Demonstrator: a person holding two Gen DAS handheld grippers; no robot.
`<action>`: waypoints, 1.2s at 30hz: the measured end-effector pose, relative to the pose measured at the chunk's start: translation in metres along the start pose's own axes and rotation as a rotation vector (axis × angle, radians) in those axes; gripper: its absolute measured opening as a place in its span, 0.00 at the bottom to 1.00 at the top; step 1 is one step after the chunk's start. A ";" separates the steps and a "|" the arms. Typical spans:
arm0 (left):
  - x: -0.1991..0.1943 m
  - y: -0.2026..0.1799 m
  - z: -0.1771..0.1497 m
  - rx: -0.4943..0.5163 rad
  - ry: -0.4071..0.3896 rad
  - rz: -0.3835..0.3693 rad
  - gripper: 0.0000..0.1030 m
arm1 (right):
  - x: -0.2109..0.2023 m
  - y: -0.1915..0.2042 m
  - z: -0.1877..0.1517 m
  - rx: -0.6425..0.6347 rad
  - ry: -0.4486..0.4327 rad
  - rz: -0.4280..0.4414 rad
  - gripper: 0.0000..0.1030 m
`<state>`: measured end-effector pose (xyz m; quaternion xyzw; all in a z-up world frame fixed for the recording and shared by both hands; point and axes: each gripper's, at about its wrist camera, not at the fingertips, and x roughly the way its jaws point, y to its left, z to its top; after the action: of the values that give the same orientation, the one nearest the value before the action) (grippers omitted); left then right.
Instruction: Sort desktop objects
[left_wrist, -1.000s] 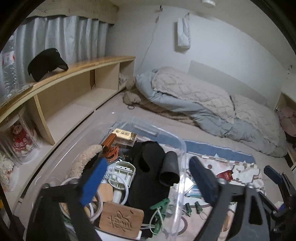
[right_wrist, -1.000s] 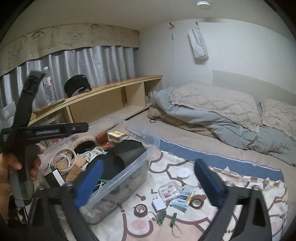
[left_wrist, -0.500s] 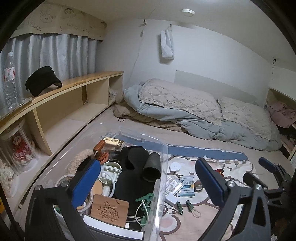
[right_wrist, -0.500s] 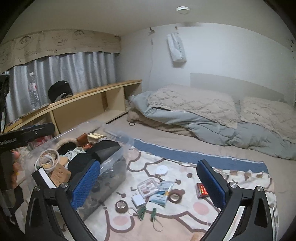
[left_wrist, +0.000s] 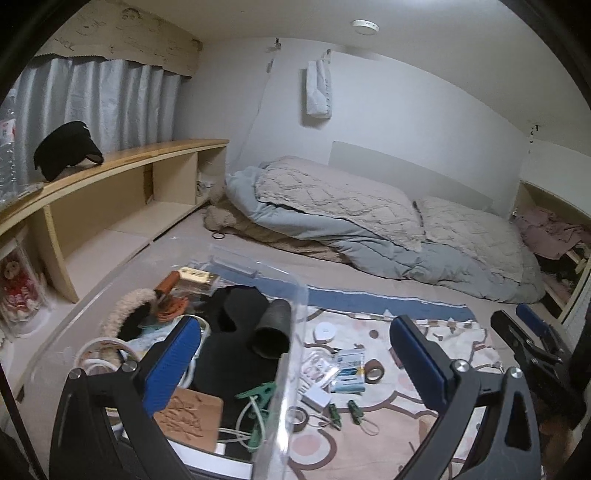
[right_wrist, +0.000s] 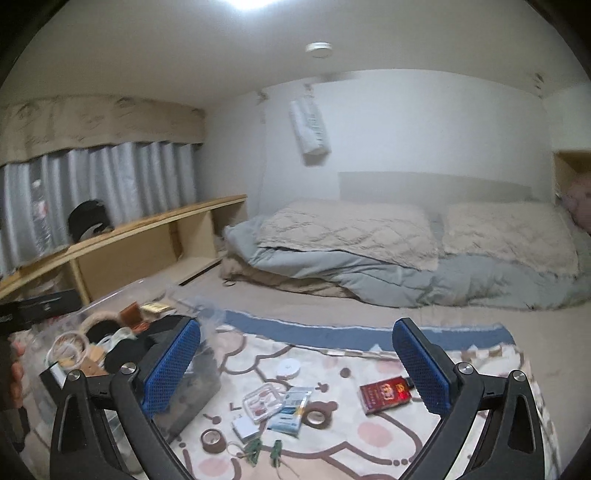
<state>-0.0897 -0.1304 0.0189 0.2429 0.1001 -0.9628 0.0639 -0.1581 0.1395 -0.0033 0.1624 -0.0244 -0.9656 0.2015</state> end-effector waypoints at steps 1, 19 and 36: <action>0.002 -0.002 -0.001 0.002 -0.001 -0.010 1.00 | 0.001 -0.005 -0.002 0.012 -0.005 -0.021 1.00; 0.055 -0.094 -0.053 0.224 0.093 -0.112 1.00 | 0.039 -0.063 -0.074 -0.101 0.250 -0.263 1.00; 0.119 -0.141 -0.111 0.283 0.292 -0.160 0.81 | 0.070 -0.103 -0.165 0.047 0.679 -0.122 0.83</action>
<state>-0.1675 0.0226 -0.1116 0.3774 -0.0089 -0.9239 -0.0626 -0.2044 0.2089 -0.1917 0.4800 0.0318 -0.8660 0.1362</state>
